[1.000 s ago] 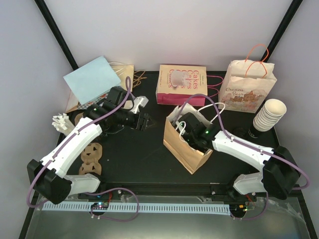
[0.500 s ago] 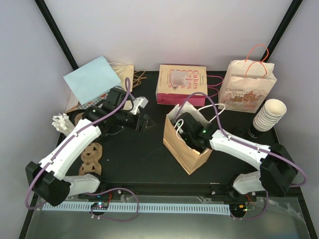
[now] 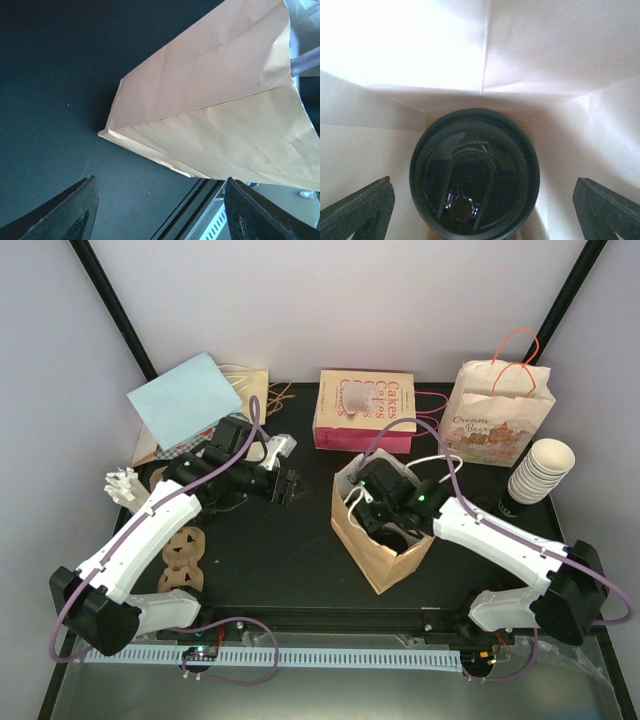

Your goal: Pack the takeout coffee

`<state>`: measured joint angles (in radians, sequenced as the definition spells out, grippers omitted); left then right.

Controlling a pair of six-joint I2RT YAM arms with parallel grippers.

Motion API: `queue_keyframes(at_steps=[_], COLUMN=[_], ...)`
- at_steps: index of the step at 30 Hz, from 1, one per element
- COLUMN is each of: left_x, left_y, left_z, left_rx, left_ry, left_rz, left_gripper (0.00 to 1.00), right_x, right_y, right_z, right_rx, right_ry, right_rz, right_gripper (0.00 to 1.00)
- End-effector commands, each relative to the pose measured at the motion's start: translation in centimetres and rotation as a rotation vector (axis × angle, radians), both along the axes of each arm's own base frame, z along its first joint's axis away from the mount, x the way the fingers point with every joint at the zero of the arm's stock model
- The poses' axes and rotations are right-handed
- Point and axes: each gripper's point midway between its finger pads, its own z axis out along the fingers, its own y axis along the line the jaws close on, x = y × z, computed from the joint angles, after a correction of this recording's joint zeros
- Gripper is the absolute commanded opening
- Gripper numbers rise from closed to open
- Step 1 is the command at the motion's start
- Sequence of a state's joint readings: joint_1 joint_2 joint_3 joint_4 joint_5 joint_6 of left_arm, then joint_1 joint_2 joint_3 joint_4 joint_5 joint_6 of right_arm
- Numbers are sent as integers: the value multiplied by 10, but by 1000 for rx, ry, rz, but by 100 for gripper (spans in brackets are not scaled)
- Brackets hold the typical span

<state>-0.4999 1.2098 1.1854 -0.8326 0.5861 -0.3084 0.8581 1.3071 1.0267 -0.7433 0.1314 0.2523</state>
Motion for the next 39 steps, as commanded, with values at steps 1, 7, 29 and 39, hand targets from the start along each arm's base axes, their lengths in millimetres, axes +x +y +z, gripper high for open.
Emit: queue_keyframes(at_steps=[1, 7, 29, 39], left_x=[-5, -4, -10, -19], left_y=[4, 7, 89, 100], left_z=[6, 14, 39, 24], left_rx=[7, 21, 245, 264], left_ry=[-18, -34, -171, -138], left_rz=[6, 14, 291, 313], left_gripper=[71, 71, 84, 84], right_x=[5, 5, 15, 37], right_y=[1, -2, -14, -41], right_z=[36, 65, 148, 134], right_rx=[54, 74, 131, -1], right_ry=[-72, -114, -226, -258], right_rz=[-17, -29, -119, -188], right_gripper=[100, 100, 100, 100])
